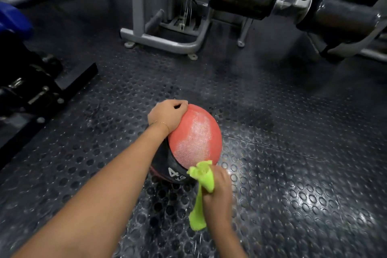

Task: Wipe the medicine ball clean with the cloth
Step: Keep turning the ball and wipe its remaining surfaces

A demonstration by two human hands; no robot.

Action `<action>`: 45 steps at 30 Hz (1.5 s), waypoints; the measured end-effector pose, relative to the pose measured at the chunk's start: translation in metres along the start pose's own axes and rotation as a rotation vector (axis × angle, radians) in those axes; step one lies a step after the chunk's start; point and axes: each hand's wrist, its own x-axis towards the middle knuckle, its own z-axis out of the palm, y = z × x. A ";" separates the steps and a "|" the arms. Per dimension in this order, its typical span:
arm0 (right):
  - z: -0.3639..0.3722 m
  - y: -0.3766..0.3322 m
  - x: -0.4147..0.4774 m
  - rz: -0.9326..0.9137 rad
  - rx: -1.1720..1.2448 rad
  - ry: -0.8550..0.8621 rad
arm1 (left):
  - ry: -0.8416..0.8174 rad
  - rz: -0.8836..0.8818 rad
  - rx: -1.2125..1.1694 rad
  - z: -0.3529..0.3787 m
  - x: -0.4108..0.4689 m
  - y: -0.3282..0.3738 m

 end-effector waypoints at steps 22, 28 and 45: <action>-0.019 -0.024 0.053 -0.026 0.037 -0.037 | 0.099 -0.035 -0.094 -0.006 0.001 -0.011; -0.015 -0.050 0.146 -0.050 -0.213 -0.243 | 0.113 0.138 -0.008 0.006 -0.024 -0.014; -0.007 -0.044 0.140 -0.063 -0.248 -0.166 | 0.122 0.126 -0.004 0.005 -0.026 -0.014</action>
